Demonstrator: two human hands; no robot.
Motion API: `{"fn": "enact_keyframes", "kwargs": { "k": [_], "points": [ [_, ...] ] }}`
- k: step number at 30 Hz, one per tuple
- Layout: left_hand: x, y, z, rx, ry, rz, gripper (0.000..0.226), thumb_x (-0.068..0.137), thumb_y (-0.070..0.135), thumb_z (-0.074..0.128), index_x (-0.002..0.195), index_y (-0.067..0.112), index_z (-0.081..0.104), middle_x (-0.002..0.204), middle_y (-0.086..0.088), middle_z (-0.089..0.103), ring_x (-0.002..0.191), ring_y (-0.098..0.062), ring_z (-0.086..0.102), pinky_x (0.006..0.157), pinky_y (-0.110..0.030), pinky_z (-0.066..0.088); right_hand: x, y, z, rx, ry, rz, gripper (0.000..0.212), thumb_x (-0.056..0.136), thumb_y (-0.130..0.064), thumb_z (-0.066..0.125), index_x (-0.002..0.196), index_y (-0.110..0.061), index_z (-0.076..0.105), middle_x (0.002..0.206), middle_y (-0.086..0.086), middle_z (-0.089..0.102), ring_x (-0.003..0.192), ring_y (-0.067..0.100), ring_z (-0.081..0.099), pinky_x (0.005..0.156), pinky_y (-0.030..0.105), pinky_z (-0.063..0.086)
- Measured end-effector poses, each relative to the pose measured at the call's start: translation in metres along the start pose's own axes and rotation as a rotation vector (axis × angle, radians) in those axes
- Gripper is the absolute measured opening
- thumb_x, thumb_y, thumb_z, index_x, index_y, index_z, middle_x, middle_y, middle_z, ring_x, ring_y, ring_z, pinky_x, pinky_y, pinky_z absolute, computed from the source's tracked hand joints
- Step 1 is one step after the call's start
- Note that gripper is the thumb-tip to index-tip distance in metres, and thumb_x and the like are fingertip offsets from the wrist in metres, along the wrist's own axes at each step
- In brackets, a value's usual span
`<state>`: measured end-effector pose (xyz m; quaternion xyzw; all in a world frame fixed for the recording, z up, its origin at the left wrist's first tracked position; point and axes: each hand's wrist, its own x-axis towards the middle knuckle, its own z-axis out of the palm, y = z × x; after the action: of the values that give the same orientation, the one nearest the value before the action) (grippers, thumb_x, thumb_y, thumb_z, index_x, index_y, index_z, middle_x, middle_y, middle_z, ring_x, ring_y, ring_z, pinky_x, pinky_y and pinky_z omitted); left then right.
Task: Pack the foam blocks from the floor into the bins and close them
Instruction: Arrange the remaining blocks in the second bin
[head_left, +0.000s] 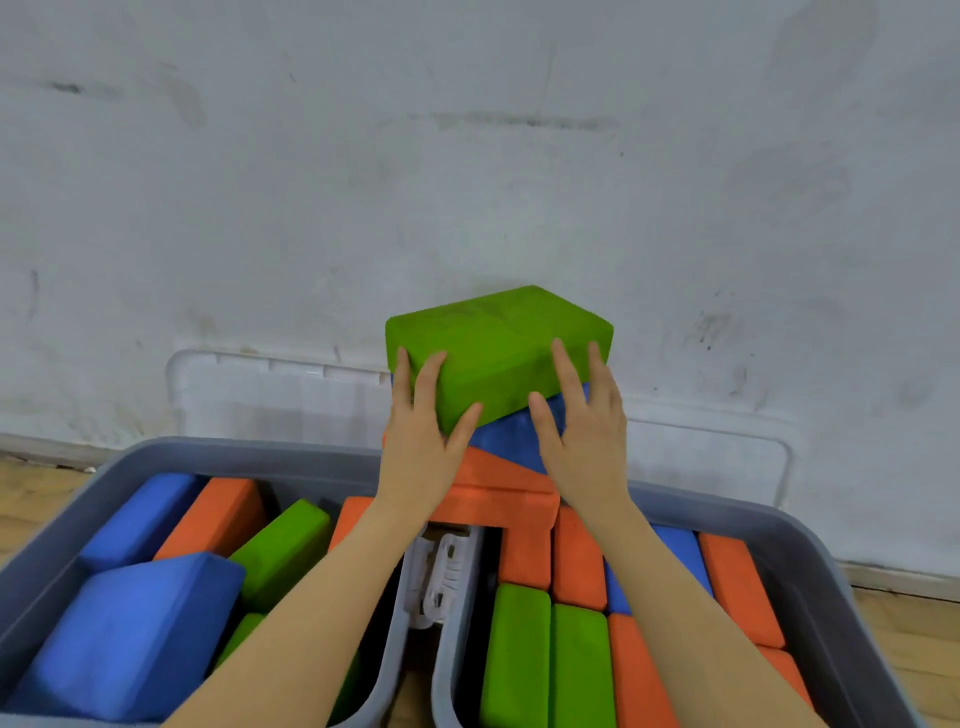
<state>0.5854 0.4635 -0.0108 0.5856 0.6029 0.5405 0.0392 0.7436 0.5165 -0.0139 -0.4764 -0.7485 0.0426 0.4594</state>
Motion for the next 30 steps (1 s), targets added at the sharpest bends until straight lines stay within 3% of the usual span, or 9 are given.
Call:
{"fn": "enact_keyframes", "kwargs": {
  "k": [1, 3, 7, 11, 16, 20, 24, 27, 30],
  "points": [
    [-0.003, -0.002, -0.002, 0.076, -0.009, -0.009, 0.063, 0.080, 0.056, 0.052, 0.137, 0.036, 0.032, 0.155, -0.009, 0.015, 0.123, -0.038, 0.045, 0.095, -0.047, 0.045, 0.000, 0.001, 0.002, -0.039, -0.034, -0.011, 0.057, 0.090, -0.051, 0.035, 0.145, -0.039, 0.025, 0.156, 0.007, 0.017, 0.139, 0.031, 0.025, 0.109, 0.044, 0.026],
    [-0.006, -0.001, -0.008, 0.252, -0.001, -0.009, 0.066, 0.079, 0.058, 0.048, 0.137, 0.029, 0.037, 0.151, -0.016, 0.027, 0.120, -0.040, 0.048, 0.095, -0.053, 0.043, -0.003, 0.002, 0.004, -0.087, -0.083, -0.003, 0.058, 0.089, -0.052, 0.032, 0.145, -0.040, 0.026, 0.157, 0.004, 0.018, 0.137, 0.030, 0.030, 0.108, 0.046, 0.027],
    [-0.006, 0.010, -0.020, 0.477, -0.053, 0.009, 0.065, 0.080, 0.056, 0.044, 0.136, 0.023, 0.041, 0.141, -0.021, 0.043, 0.121, -0.040, 0.048, 0.099, -0.055, 0.038, -0.005, -0.009, -0.008, -0.144, -0.046, 0.017, 0.059, 0.087, -0.055, 0.029, 0.141, -0.033, 0.040, 0.152, 0.004, 0.030, 0.133, 0.033, 0.033, 0.106, 0.045, 0.024],
    [-0.005, 0.017, -0.048, 0.604, -0.108, 0.058, 0.062, 0.085, 0.050, 0.037, 0.134, 0.015, 0.051, 0.132, -0.016, 0.054, 0.117, -0.042, 0.052, 0.099, -0.055, 0.036, -0.006, -0.043, -0.015, 0.033, -0.001, -0.047, 0.053, 0.086, -0.047, 0.038, 0.130, -0.022, 0.055, 0.139, 0.004, 0.047, 0.123, 0.030, 0.042, 0.102, 0.043, 0.028],
    [0.003, 0.001, -0.111, 0.634, -0.121, -0.023, 0.062, 0.087, 0.046, 0.032, 0.138, 0.014, 0.046, 0.140, -0.012, 0.048, 0.130, -0.036, 0.039, 0.107, -0.045, 0.027, -0.001, -0.102, 0.014, 0.045, 0.095, -0.207, 0.043, 0.083, -0.031, 0.045, 0.119, -0.015, 0.062, 0.119, 0.007, 0.061, 0.108, 0.027, 0.050, 0.092, 0.036, 0.029],
    [0.004, -0.046, -0.166, 0.637, -0.136, -0.014, 0.062, 0.085, 0.037, 0.036, 0.140, 0.011, 0.041, 0.136, -0.012, 0.050, 0.126, -0.034, 0.043, 0.104, -0.043, 0.028, -0.015, -0.152, 0.064, 0.045, 0.112, -0.300, 0.043, 0.080, -0.028, 0.046, 0.119, -0.014, 0.061, 0.113, 0.006, 0.062, 0.104, 0.021, 0.045, 0.088, 0.036, 0.031],
    [-0.004, -0.122, -0.213, 0.700, -0.283, -0.058, 0.063, 0.081, 0.041, 0.030, 0.137, 0.017, 0.045, 0.139, -0.005, 0.048, 0.128, -0.029, 0.041, 0.104, -0.038, 0.024, -0.042, -0.186, 0.142, 0.074, -0.037, -0.273, 0.040, 0.081, -0.030, 0.042, 0.110, -0.013, 0.063, 0.105, 0.006, 0.063, 0.098, 0.027, 0.053, 0.085, 0.036, 0.033],
    [-0.021, -0.191, -0.236, 0.734, -0.410, -0.100, 0.066, 0.079, 0.047, 0.025, 0.134, 0.021, 0.049, 0.137, -0.004, 0.049, 0.127, -0.027, 0.042, 0.103, -0.039, 0.026, -0.073, -0.198, 0.205, 0.136, -0.258, -0.137, 0.043, 0.084, -0.039, 0.040, 0.110, -0.014, 0.063, 0.107, 0.005, 0.062, 0.099, 0.031, 0.058, 0.087, 0.041, 0.042],
    [-0.041, -0.259, -0.251, 0.755, -0.544, -0.163, 0.061, 0.084, 0.053, 0.026, 0.135, 0.026, 0.046, 0.140, 0.000, 0.045, 0.128, -0.025, 0.039, 0.104, -0.042, 0.025, -0.107, -0.204, 0.257, 0.035, -0.539, -0.045, 0.044, 0.089, -0.049, 0.050, 0.123, -0.023, 0.056, 0.121, 0.001, 0.056, 0.113, 0.025, 0.054, 0.093, 0.042, 0.042]
  ]
}}
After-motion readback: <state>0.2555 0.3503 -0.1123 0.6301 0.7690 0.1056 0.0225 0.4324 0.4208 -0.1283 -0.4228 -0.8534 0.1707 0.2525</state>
